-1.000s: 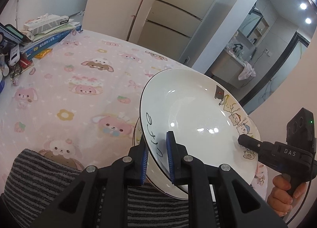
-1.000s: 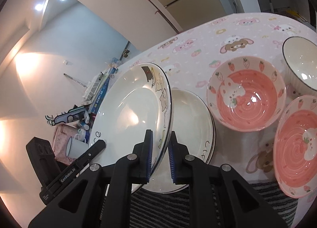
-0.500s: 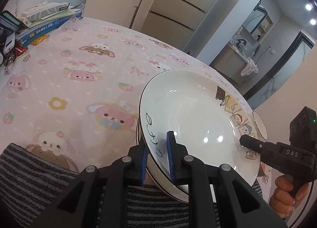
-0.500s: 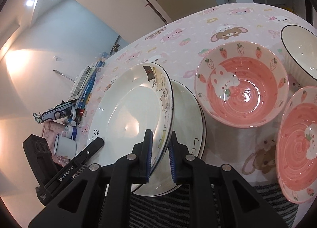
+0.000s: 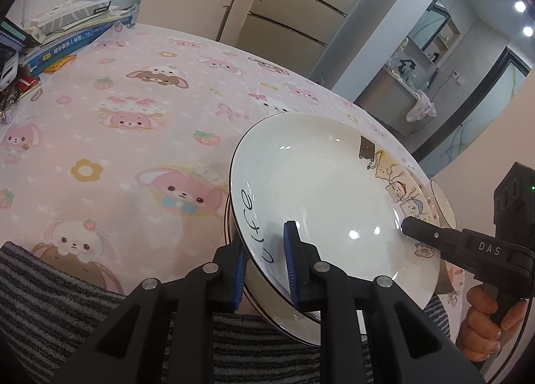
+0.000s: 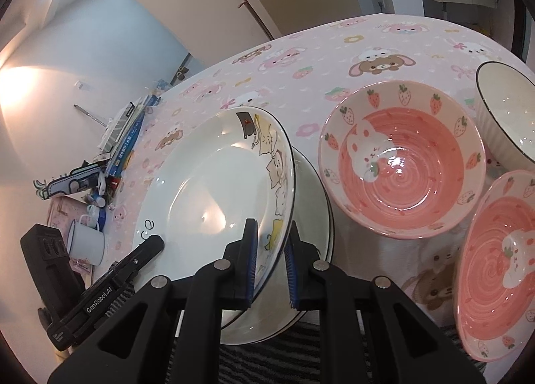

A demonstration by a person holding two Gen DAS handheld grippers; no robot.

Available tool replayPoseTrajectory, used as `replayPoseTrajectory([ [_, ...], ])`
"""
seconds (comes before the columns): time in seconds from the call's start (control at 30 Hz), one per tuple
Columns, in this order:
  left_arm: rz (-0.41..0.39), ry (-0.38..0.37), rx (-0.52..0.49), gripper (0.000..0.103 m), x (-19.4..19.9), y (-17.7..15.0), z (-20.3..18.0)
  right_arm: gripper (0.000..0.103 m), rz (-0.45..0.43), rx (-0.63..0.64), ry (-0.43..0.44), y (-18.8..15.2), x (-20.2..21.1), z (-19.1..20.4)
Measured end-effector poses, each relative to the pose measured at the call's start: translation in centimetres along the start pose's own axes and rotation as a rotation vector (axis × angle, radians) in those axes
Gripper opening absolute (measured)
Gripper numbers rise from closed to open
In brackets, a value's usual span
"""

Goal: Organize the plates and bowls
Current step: 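Lower the held plate onto the plate stack with both grippers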

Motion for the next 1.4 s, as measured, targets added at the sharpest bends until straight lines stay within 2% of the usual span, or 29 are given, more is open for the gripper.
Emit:
replayPoseTrajectory([
  [0.47, -0.007, 0.058, -0.061, 0.023, 0.1, -0.8, -0.9, 0.016, -0.001, 0.022, -0.059, -1.0, 0.4, -0.4],
  [0.77, -0.047, 0.207, -0.135, 0.024, 1.3, -1.6, -1.2, 0.020, 0.027, 0.060, -0.064, -3.4, 0.6, 0.4],
  [0.9, -0.024, 0.189, -0.102, 0.025, 0.7, -2.0, -0.1, 0.022, 0.036, 0.075, -0.076, -4.0, -0.1, 0.6],
  [1.13, -0.028, 0.208, -0.118, 0.026, 0.3, -2.1, -0.3, 0.022, 0.013, 0.096, -0.102, -4.1, 0.3, 0.7],
  [1.27, -0.030, 0.215, -0.127, 0.028, 0.2, -2.1, -0.5, 0.025, -0.029, 0.211, -0.197, -4.5, 0.7, 1.9],
  [1.4, -0.034, 0.240, -0.159, 0.028, 0.1, -2.2, -0.8, 0.025, -0.042, 0.225, -0.210, -4.6, 1.1, 1.8],
])
Point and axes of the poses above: each gripper's, at about its wrist camera, not at the fingertips, and x roughly against the way its jaws point, z to its left, y to its top, the point moved 8 cm from there along -x, roughly the way its jaws point, and after that the axes turned 3 degrees about z, right-handed, at the moved point
